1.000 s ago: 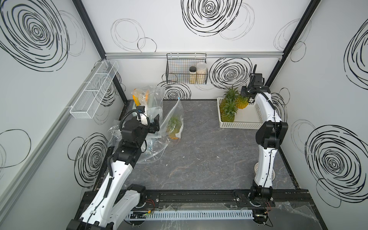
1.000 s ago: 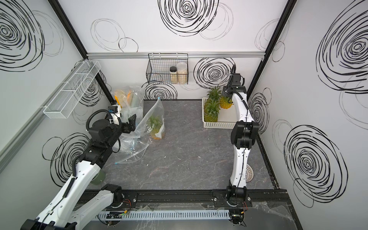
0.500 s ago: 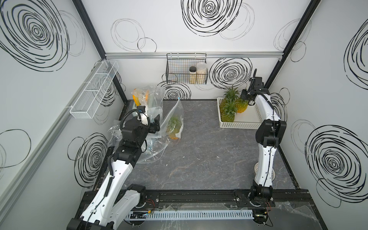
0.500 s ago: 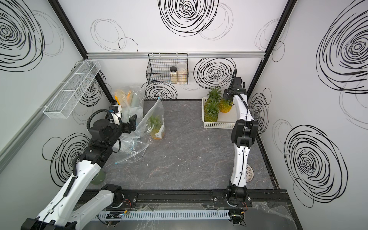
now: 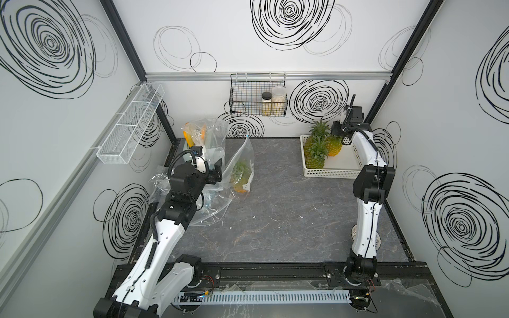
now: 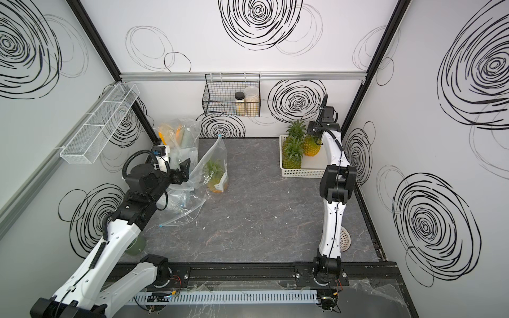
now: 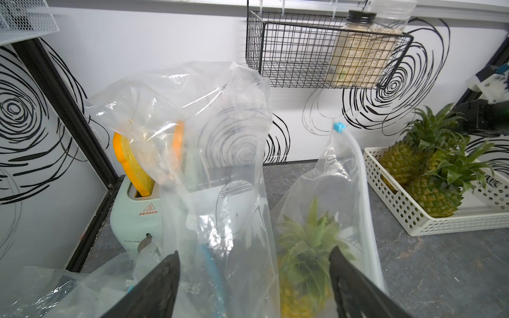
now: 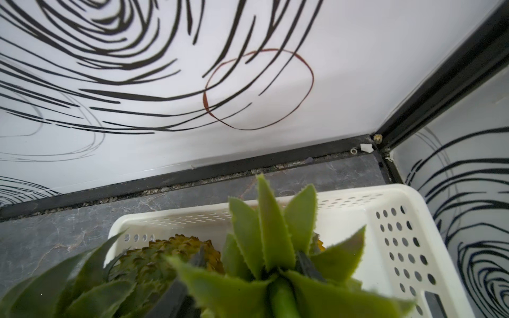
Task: Open the zip-top bag and take out the pineapple
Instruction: Place the pineapple in the basket, then adjust the zipper food storage bag at the center of the board.
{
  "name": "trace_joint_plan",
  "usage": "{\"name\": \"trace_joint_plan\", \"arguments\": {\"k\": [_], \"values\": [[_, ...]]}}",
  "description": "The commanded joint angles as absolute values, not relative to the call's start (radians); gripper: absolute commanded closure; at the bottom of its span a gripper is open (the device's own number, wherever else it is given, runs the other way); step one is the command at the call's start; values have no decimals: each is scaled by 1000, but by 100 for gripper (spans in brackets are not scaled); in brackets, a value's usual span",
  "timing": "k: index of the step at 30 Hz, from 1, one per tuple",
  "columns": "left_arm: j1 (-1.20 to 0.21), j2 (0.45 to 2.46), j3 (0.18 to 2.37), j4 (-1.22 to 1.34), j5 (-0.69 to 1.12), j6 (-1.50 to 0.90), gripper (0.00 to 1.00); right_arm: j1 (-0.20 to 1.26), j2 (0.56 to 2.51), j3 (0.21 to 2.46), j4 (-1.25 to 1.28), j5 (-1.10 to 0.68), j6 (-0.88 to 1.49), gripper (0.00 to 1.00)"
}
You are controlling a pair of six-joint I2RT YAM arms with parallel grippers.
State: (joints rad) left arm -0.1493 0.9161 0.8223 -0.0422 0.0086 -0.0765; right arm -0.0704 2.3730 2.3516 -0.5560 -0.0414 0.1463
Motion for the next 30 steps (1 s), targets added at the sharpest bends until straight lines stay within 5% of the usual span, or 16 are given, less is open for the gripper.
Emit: {"name": "trace_joint_plan", "arguments": {"k": [1, 16, 30], "values": [[-141, 923, 813, 15, 45, -88, 12, -66, 2276, 2279, -445, -69, 162, 41], [-177, 977, 914, -30, 137, -64, 10, 28, 1801, 1810, -252, 36, 132, 31], [-298, 1397, 1602, -694, 115, 4, 6, 271, 1352, 1336, -213, -15, 191, 32]]}}
